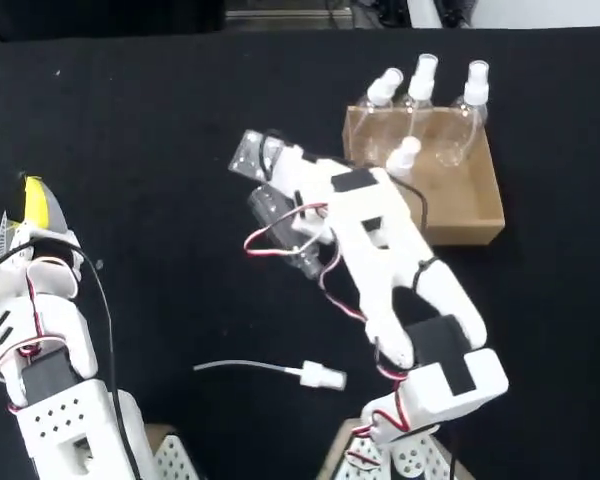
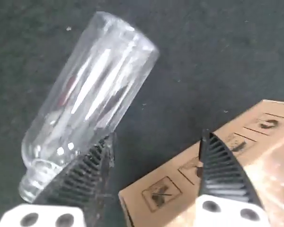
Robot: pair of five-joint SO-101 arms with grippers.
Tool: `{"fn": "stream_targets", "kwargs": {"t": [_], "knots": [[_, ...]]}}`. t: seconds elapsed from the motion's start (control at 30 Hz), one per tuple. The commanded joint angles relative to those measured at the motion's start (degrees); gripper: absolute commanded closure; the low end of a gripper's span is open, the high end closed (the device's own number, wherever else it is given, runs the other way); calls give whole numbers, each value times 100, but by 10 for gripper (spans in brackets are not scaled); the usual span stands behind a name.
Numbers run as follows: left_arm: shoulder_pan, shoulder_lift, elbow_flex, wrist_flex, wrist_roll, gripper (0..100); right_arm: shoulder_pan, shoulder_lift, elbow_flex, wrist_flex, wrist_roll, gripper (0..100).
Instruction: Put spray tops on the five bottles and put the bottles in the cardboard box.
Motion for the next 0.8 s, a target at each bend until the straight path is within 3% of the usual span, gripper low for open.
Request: {"fn": "stream_targets", "kwargs": {"t": [0.0,0.2,0.57,0.77], "knots": [[48,-88,-321,-9,62,809,-132,-84,136,-132,62,751],[66,-88,-321,-18,62,809,-255,-92,259,-97,26,753],[31,-88,-321,-9,62,809,-1556,-92,224,-132,-949,750],[31,-88,-321,-9,62,809,-1793,-92,145,-123,-545,700]]}}
